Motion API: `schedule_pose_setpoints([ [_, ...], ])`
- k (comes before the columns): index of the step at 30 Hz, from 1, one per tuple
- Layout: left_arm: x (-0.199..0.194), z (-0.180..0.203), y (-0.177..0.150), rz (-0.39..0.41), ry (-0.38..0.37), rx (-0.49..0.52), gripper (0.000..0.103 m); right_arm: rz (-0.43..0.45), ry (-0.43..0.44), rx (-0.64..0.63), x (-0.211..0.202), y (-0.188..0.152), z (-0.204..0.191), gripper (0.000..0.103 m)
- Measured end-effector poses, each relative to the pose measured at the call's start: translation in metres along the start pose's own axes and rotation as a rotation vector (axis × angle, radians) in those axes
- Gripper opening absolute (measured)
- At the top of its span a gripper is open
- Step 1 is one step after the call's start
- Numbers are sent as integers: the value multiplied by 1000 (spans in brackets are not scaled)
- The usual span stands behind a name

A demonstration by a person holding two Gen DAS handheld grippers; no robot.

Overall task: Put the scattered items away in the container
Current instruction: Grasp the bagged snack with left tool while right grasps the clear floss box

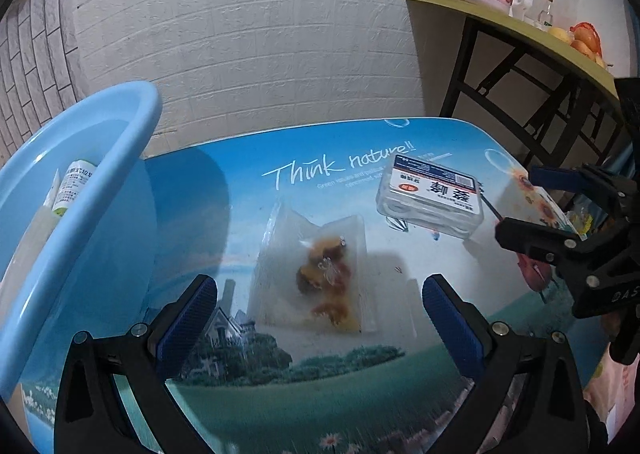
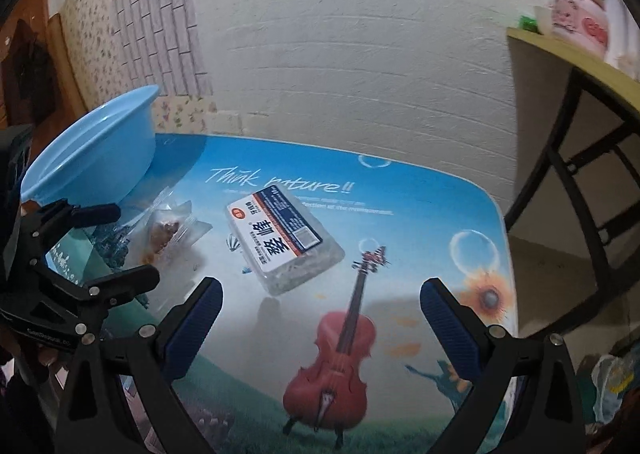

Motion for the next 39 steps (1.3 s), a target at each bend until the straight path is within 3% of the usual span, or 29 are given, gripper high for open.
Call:
schedule_pose_setpoints([
  [10, 11, -7, 3, -54, -24, -30, 103, 4, 54, -170, 22, 18, -13, 100],
  [19, 22, -6, 4, -93, -19, 2, 103, 13, 91, -288, 37, 33, -25, 99],
  [21, 23, -7, 3, -106, -15, -1, 103, 3, 111, -313, 40, 32, -26, 91],
  [27, 27, -6, 6, -118, 3, 23, 103, -17, 149, -334, 50, 34, -31, 87],
  [28, 27, -5, 6, -118, 1, 23, 103, -23, 163, -332, 51, 33, -31, 83],
  [29, 28, -5, 6, -118, 1, 23, 103, -40, 187, -327, 54, 32, -32, 69],
  [30, 28, -5, 6, -118, 2, 24, 103, -49, 192, -322, 56, 31, -31, 61],
  [36, 25, -8, 4, -117, 1, 25, 103, -52, 202, -294, 51, 27, -28, 57],
  [39, 21, -8, 3, -103, 5, 29, 91, -53, 187, -273, 48, 24, -28, 57],
])
Point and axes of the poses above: each gripper's, at about its wrist camera, not at the fingertips, and x roughly the way its jaws point, z to its right, y to its top, the point moved 1 cm from there along x, roughly the way its jaws point, and after that the axes turned 8 degrees about -y, right-handed, at the moved point
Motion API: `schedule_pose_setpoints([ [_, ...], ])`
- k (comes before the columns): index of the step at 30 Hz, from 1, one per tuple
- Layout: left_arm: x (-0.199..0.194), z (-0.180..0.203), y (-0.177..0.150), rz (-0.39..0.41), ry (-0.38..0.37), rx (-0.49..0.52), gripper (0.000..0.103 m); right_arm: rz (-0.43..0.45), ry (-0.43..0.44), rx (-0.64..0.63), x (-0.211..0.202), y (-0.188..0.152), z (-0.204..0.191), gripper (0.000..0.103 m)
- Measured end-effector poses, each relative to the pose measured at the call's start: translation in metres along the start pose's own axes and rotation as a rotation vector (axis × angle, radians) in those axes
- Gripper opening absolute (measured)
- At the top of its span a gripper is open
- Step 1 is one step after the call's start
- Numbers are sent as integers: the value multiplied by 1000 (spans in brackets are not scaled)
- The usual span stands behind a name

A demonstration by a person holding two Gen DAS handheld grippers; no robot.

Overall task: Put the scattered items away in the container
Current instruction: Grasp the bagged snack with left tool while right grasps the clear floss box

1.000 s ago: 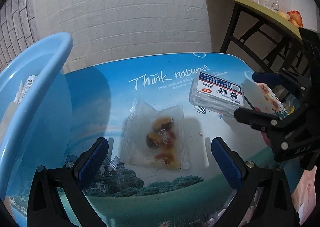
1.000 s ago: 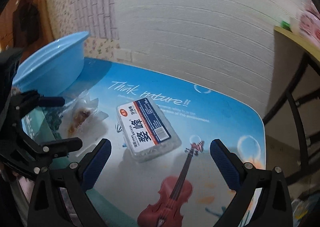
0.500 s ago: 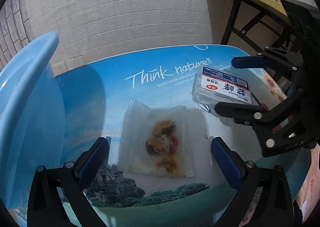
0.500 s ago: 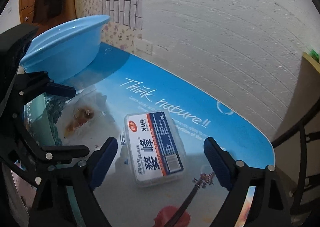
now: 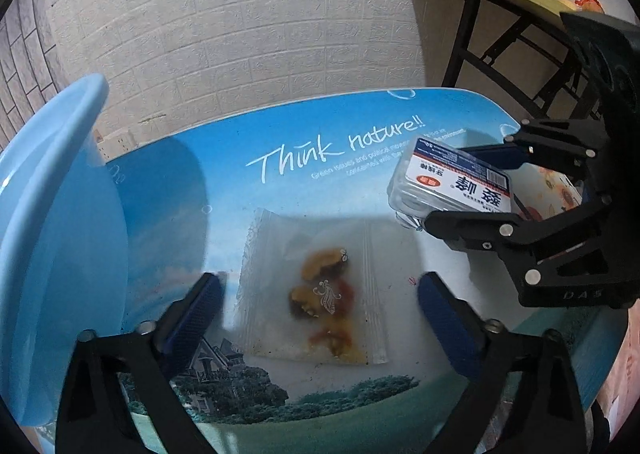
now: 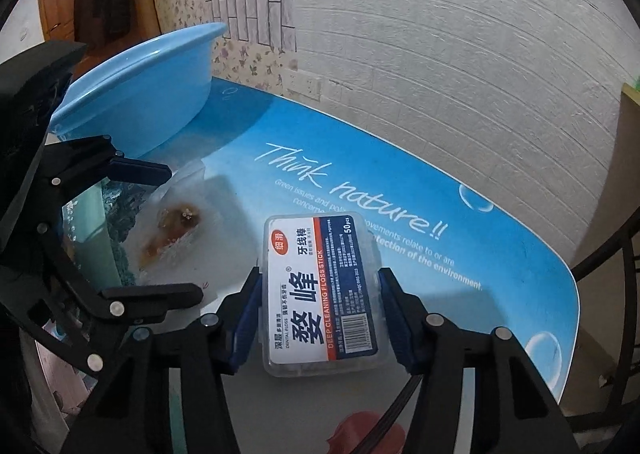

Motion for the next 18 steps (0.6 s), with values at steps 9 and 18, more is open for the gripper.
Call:
schedule_pose_setpoints([
  [9, -11, 4, -4, 33, -7, 13, 46, -41, -80, 151, -4, -9, 5, 57],
  [18, -24, 18, -17, 56, -40, 26, 33, -34, -137, 323, -24, -29, -3, 56],
])
Point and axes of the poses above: each gripper's, at about its wrist camera, not at the fingertips, and x roughly the way its jaws point, z to its right, y to its top, the point moved 1 cm from there along x, roughly the way its jaws point, and after that the axes turned 8 degrees about -y, right-handed, at the moved point
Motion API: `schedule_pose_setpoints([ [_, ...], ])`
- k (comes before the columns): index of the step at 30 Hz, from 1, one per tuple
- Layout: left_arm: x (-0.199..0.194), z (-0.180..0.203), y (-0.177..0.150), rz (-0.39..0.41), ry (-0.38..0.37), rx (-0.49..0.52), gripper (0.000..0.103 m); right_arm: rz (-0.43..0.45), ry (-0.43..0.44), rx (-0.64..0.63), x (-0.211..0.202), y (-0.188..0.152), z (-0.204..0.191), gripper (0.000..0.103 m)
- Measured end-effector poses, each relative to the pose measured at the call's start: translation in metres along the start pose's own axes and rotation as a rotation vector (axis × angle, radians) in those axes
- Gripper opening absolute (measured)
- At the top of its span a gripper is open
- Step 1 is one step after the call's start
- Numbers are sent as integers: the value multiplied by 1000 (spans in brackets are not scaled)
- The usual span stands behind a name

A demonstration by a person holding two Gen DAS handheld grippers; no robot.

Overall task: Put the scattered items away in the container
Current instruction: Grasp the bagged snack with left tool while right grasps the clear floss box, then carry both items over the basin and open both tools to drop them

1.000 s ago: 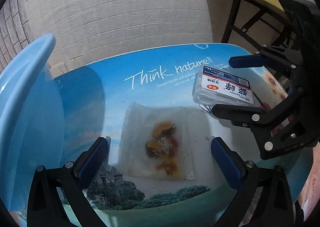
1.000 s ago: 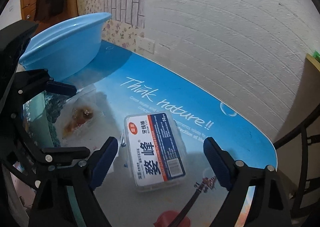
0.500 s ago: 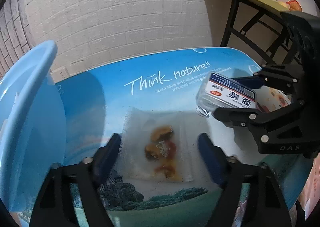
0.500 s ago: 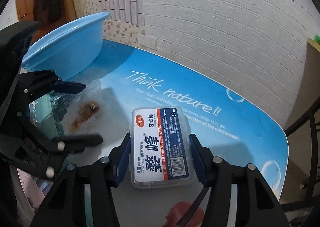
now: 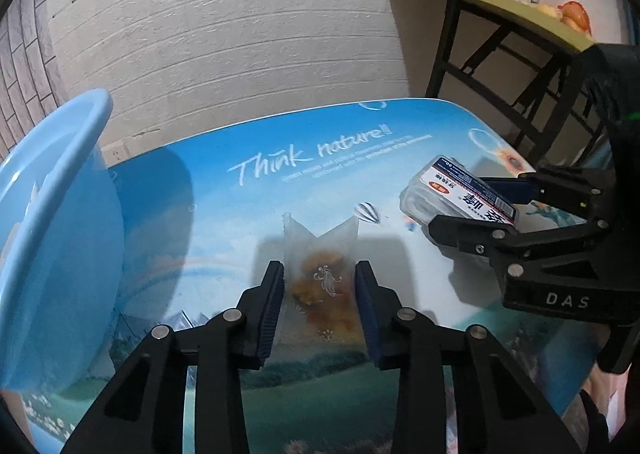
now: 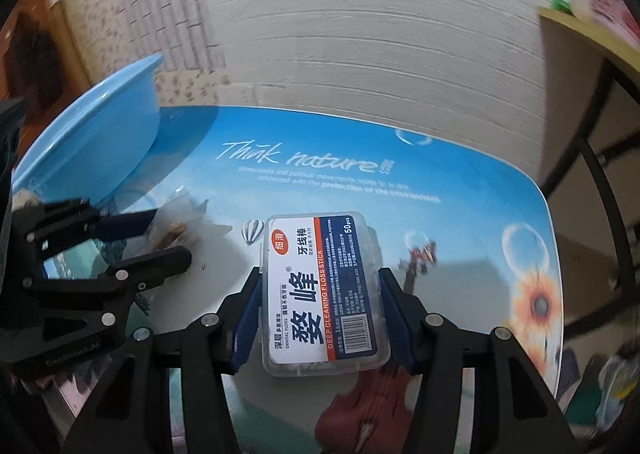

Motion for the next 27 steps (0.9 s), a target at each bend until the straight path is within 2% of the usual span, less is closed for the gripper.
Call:
schedule_pose_setpoints([
  [5, -14, 7, -8, 12, -9, 5, 31, 49, -57, 82, -28, -12, 4, 56],
  [8, -18, 10, -7, 34, -13, -30, 31, 66, -49, 136, -42, -19, 5, 56],
  [14, -38, 13, -11, 73, -10, -39, 31, 37, -29, 216, -52, -37, -5, 56],
  [19, -53, 18, -16, 86, 27, -23, 31, 56, -37, 208, -69, -48, -27, 56],
  [24, -69, 18, -19, 89, 25, -80, 31, 105, -69, 187, -91, -49, -45, 56],
  [27, -79, 20, -19, 110, 32, -68, 31, 117, -106, 192, -100, -48, -53, 56],
])
Point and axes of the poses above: each gripper's, at about its wrist camera, not at the fingertips, and x roughly the way its jaws point, z to its right, y to its top, the point moved 1 cm from there along x, roughly the way its jaws point, and after that the axes turned 8 degrees about -y, right-handed, at the moved point
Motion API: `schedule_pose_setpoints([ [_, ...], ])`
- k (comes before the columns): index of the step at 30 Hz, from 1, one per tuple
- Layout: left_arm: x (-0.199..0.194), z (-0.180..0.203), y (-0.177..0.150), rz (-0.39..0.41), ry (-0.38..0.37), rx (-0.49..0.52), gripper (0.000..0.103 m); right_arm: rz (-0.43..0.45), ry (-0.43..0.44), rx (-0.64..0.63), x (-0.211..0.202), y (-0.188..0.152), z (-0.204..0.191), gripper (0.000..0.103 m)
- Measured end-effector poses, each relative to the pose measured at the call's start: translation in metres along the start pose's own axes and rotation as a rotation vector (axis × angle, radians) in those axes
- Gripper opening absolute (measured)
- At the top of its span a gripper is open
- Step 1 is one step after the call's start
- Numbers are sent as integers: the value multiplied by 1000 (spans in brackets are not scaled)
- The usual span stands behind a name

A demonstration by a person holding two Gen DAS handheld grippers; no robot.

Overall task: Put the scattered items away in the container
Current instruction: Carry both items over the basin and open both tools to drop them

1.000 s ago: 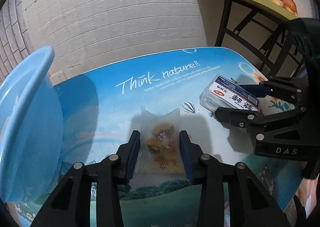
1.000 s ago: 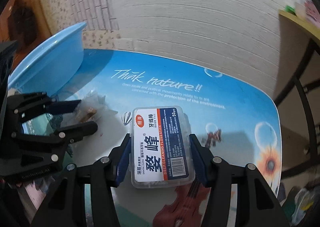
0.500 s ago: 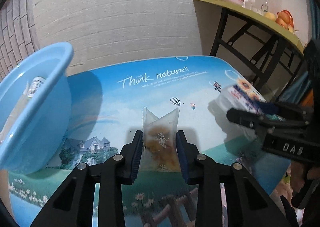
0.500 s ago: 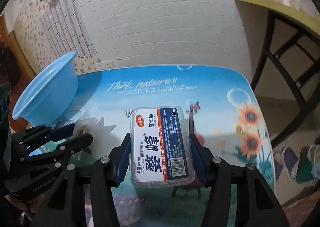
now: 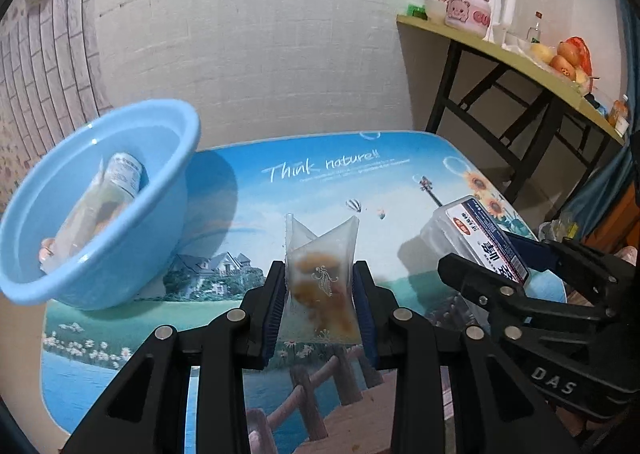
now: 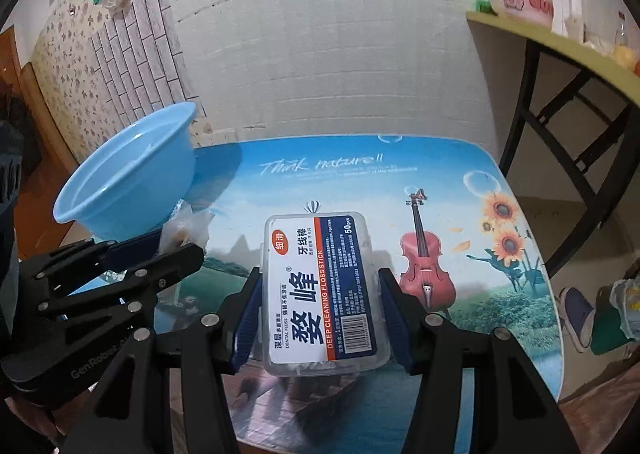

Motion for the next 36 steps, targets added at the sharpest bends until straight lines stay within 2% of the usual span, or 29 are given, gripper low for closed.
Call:
schedule_pose_setpoints([
  [2, -7, -1, 0, 12, 1, -5, 31, 3, -22, 24, -4, -1, -1, 56],
  [8, -17, -4, -3, 9, -8, -49, 31, -1, 8, 37, -6, 1, -8, 56],
  [18, -34, -5, 1, 63, -22, -55, 32, 22, -46, 18, -16, 1, -16, 56],
  [26, -39, -6, 2, 76, -19, -46, 31, 20, -27, 12, -22, 1, -22, 56],
  [36, -65, -21, 21, 157, 11, -31, 31, 32, -33, 16, -25, 5, -23, 56],
])
Point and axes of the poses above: each gripper's, at about its wrist camera, not at the fingertips, and x roughly the way its jaws point, z to its right, y to its top, the point moved 1 cm from there along x, roughly the way its jaws point, and after that the axes turned 8 degrees about -y, right-handed, at the moved point
